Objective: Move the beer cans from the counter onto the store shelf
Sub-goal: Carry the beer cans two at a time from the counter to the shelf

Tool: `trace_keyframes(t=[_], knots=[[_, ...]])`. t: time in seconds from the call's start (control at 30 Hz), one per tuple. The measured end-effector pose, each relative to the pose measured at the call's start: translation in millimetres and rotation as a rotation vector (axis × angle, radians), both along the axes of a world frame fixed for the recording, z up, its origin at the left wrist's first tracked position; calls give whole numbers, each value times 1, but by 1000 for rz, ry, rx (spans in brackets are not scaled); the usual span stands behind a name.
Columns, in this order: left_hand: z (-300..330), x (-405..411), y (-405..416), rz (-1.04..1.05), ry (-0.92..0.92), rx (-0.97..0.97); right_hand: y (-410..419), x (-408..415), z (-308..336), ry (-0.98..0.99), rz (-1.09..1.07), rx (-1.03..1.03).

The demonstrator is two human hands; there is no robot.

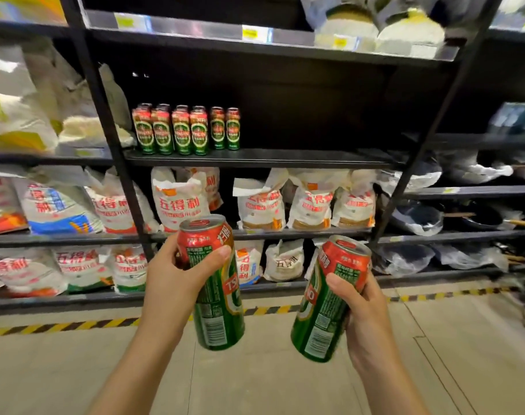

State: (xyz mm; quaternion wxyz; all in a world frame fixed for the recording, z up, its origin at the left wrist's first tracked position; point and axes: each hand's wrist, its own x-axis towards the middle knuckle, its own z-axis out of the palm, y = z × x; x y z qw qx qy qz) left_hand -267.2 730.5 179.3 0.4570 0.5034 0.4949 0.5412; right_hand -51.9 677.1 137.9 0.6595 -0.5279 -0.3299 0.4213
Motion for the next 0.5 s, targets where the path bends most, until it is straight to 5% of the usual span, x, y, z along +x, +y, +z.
trace_keyframes(t=[0.5], knots=[[-22,-5,254,206,-8,-59,295,-3,-6,-11,225,-67]])
